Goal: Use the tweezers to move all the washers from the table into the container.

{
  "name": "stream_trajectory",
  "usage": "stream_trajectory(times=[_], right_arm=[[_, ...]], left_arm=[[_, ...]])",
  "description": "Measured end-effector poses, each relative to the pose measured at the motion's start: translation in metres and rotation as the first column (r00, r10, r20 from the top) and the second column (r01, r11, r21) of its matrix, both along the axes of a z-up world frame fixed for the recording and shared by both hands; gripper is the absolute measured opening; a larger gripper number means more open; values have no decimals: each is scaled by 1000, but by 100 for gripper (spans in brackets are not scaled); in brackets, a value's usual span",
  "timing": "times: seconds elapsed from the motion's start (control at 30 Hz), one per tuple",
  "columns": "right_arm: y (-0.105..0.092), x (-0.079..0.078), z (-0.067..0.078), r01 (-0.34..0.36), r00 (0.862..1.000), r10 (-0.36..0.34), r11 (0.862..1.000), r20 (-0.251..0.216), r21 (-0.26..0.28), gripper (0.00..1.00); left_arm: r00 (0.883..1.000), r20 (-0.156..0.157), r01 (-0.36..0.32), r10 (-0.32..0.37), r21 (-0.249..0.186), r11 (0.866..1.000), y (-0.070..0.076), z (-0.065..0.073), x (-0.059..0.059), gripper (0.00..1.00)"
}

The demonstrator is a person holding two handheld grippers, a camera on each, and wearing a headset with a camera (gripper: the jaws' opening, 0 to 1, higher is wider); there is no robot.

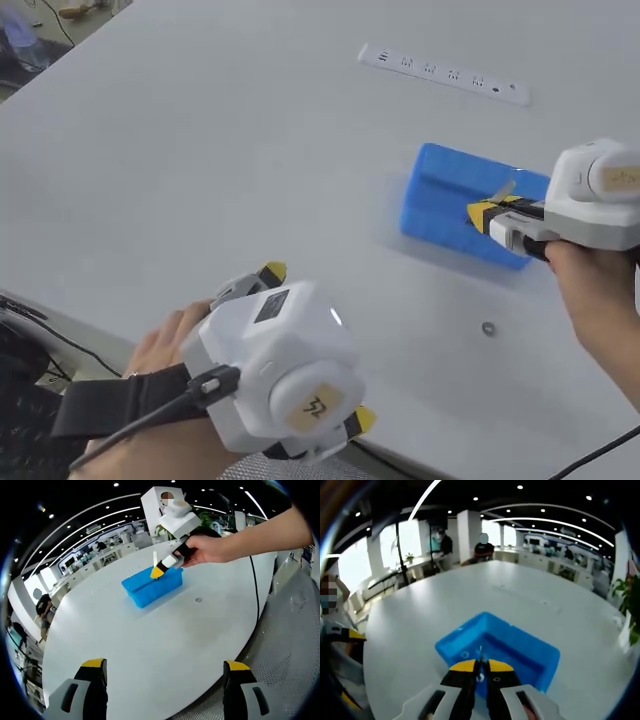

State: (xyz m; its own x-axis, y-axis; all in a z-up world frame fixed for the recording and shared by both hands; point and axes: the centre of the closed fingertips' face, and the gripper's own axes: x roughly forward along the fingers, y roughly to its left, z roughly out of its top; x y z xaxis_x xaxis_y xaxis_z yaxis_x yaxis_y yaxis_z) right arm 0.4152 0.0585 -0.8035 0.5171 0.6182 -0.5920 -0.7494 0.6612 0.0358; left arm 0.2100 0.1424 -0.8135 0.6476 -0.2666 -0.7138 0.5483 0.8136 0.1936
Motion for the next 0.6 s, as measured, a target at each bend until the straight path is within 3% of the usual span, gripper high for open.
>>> stream_trajectory(times=[0.23, 0.6], right_arm=[[-1, 2, 14, -4, 1000, 4, 1000, 24, 3, 3], [-11, -10, 42, -4, 999, 2, 999, 49, 53, 3]], left_arm=[[1000, -3, 5, -5, 4, 1000, -1, -1, -1, 99], [1000, -9, 10, -10, 6, 1000, -1, -2, -2, 99]])
